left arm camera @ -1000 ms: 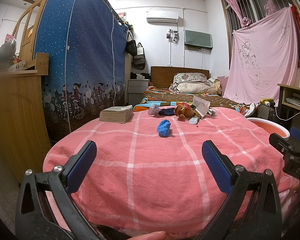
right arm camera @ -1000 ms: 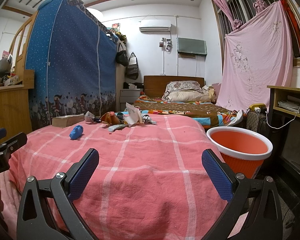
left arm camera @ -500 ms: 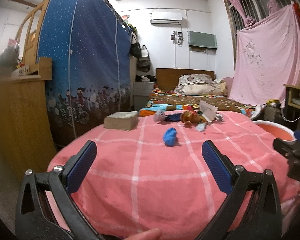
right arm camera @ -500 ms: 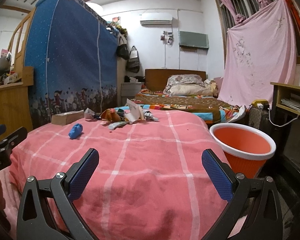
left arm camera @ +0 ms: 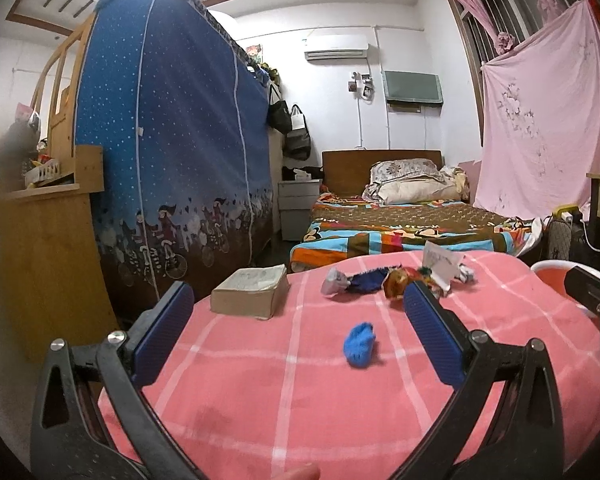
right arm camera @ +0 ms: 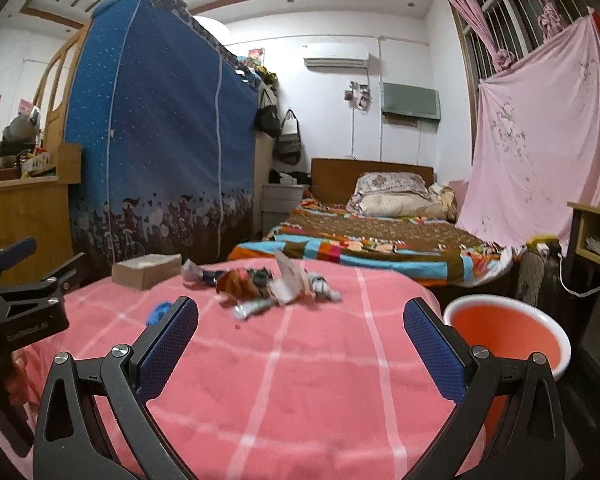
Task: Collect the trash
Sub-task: 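Move the left tool to the blue crumpled cloth and close on it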
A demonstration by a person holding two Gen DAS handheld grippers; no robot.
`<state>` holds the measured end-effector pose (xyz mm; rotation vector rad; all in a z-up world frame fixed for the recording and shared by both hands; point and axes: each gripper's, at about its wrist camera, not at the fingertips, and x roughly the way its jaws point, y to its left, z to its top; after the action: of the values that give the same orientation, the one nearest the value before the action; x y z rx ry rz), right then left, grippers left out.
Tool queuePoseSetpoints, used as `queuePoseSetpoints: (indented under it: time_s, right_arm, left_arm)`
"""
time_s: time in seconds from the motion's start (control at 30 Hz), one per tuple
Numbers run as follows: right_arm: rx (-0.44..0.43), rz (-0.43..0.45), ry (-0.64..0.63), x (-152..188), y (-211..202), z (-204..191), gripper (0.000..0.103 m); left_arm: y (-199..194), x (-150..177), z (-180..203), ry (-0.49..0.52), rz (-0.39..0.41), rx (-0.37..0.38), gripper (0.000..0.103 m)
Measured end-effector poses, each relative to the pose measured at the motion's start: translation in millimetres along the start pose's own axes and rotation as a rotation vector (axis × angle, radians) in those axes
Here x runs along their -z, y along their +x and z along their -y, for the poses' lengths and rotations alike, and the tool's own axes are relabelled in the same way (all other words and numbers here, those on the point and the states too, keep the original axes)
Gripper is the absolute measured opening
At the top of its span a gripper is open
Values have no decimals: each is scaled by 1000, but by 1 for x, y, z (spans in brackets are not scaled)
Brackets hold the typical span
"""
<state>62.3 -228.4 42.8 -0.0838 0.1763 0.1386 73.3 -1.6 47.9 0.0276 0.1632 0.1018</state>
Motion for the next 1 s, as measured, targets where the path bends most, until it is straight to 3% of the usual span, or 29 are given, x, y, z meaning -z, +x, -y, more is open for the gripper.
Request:
queuePoseSetpoints:
  time_s: [0.3, 0.63, 0.83, 0.93, 1.0]
  right_arm:
    - [-38, 90, -38, -24, 20, -4, 103]
    - [-85, 116, -90, -31, 51, -8, 103]
    - [-94, 30, -82, -32, 79, -8, 101]
    - [-110, -48, -68, -30, 95, -6, 86]
    - [-122, -115, -63, -27, 107, -6, 79]
  left_arm:
    - [20, -13, -13, -57, 32, 18, 88]
    - [34, -3, -24, -103, 61, 109, 88]
    - [46, -2, -17, -82, 50, 135, 88]
    - [60, 2, -15, -74, -28, 165, 86]
    - [69, 8, -13, -79, -88, 187, 79]
